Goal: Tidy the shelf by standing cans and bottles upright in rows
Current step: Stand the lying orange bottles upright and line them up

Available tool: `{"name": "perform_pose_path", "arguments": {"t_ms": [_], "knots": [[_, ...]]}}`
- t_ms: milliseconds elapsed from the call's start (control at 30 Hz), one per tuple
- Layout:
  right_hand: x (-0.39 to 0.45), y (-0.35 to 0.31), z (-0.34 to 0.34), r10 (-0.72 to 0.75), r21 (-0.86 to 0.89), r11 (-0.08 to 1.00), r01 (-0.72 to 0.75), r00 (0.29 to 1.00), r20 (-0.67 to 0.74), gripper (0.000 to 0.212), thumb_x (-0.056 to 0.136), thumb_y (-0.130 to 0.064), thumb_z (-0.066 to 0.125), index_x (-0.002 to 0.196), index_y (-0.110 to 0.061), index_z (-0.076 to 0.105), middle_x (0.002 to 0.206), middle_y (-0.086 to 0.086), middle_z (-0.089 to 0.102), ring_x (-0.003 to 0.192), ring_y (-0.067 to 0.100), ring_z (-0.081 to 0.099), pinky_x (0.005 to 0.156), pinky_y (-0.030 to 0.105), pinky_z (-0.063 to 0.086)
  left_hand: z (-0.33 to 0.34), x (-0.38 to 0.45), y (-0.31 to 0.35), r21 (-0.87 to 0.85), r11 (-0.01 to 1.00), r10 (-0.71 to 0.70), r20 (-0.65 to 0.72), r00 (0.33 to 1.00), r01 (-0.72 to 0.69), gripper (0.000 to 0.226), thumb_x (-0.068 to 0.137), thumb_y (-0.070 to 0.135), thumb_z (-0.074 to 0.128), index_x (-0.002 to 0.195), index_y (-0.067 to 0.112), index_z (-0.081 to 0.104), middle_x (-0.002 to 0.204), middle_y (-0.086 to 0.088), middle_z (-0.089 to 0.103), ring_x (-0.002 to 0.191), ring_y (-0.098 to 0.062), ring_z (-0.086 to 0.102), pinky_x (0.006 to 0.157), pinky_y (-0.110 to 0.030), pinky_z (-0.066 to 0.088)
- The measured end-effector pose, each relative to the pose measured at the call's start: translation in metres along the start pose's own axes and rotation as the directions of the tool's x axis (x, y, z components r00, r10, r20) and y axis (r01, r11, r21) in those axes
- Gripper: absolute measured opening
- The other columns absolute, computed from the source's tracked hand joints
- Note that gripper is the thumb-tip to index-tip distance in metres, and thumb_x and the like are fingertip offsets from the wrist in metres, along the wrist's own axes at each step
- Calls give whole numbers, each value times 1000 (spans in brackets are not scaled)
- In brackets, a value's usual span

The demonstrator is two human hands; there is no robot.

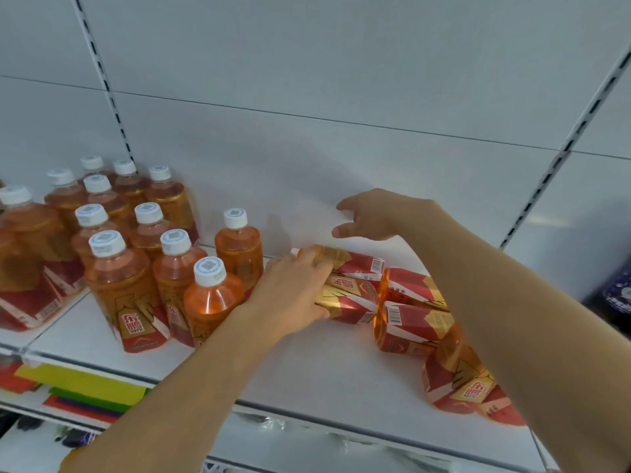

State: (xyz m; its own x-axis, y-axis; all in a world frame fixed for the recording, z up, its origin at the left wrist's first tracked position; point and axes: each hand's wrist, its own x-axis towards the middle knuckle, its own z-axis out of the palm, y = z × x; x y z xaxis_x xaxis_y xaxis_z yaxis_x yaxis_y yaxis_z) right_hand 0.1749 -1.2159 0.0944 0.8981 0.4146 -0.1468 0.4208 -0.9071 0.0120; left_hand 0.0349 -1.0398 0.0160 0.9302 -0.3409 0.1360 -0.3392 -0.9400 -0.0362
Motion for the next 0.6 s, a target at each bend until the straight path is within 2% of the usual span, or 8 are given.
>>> {"name": "perform_pose_path", "arguments": {"t_ms": [67, 133, 200, 267, 400, 467, 533, 600], "knots": [[4, -3, 2, -7, -17, 1000, 7, 1000, -3, 84, 95, -77, 55, 164, -33, 37, 161, -2, 51, 149, 27, 44, 124, 49, 35, -19, 1, 3, 37, 999, 15, -36, 999, -14, 78, 83, 62, 76, 147, 28, 44, 143, -1, 52, 125, -30, 57, 102, -47, 48], [7, -8, 5, -24, -44, 999, 25, 1000, 6, 79, 97, -73, 56, 163, -32, 40, 159, -4, 52, 147, 25, 47, 123, 47, 37, -41, 3, 5, 98, 993, 66, -44, 997, -62, 76, 82, 64, 74, 143, 27, 47, 128, 1, 56, 116, -29, 61, 94, -44, 46], [7, -13, 9, -43, -64, 997, 43, 999, 12, 73, 100, -66, 59, 162, -32, 43, 157, -5, 55, 144, 24, 49, 122, 46, 38, -61, 6, 2, 161, 979, 125, 30, 992, -128, 67, 82, 63, 74, 133, 25, 53, 107, 3, 52, 105, -28, 64, 84, -41, 45], [5, -16, 11, -50, -61, 997, 51, 998, 31, 71, 100, -62, 61, 161, -32, 43, 154, -6, 57, 143, 24, 50, 121, 45, 39, -76, 11, -3, 211, 959, 161, 151, 975, -191, 63, 80, 64, 77, 125, 24, 58, 101, 5, 49, 98, -27, 63, 83, -41, 49], [8, -18, 30, -23, -34, 999, 26, 996, 85, 75, 92, -59, 72, 158, -34, 47, 150, -6, 60, 135, 24, 57, 115, 46, 46, -88, 21, -7, 385, 858, 233, 297, 926, -340, 64, 84, 56, 79, 138, 29, 57, 124, 4, 57, 103, -24, 60, 90, -46, 48], [11, -19, 45, -5, -43, 999, 10, 992, 130, 72, 87, -59, 78, 149, -33, 55, 134, -5, 67, 120, 24, 62, 108, 46, 51, -83, 21, -4, 412, 828, 256, 326, 910, -380, 56, 90, 43, 75, 140, 29, 55, 139, 2, 52, 114, -27, 59, 86, -44, 42], [11, -20, 57, -4, -80, 997, 17, 986, 166, 55, 83, -59, 82, 127, -31, 64, 107, -8, 68, 103, 22, 63, 101, 45, 56, -79, 22, -5, 376, 833, 306, 298, 904, -406, 41, 94, 34, 67, 134, 28, 59, 133, 1, 53, 115, -27, 56, 82, -42, 40], [11, -20, 62, 1, -115, 993, 18, 986, 167, 46, 83, -57, 83, 115, -28, 67, 93, -9, 63, 95, 22, 61, 95, 44, 57, -82, 23, -13, 224, 896, 338, 214, 916, -383, 38, 93, 37, 65, 130, 30, 60, 127, 4, 53, 116, -23, 54, 84, -42, 49]]}}
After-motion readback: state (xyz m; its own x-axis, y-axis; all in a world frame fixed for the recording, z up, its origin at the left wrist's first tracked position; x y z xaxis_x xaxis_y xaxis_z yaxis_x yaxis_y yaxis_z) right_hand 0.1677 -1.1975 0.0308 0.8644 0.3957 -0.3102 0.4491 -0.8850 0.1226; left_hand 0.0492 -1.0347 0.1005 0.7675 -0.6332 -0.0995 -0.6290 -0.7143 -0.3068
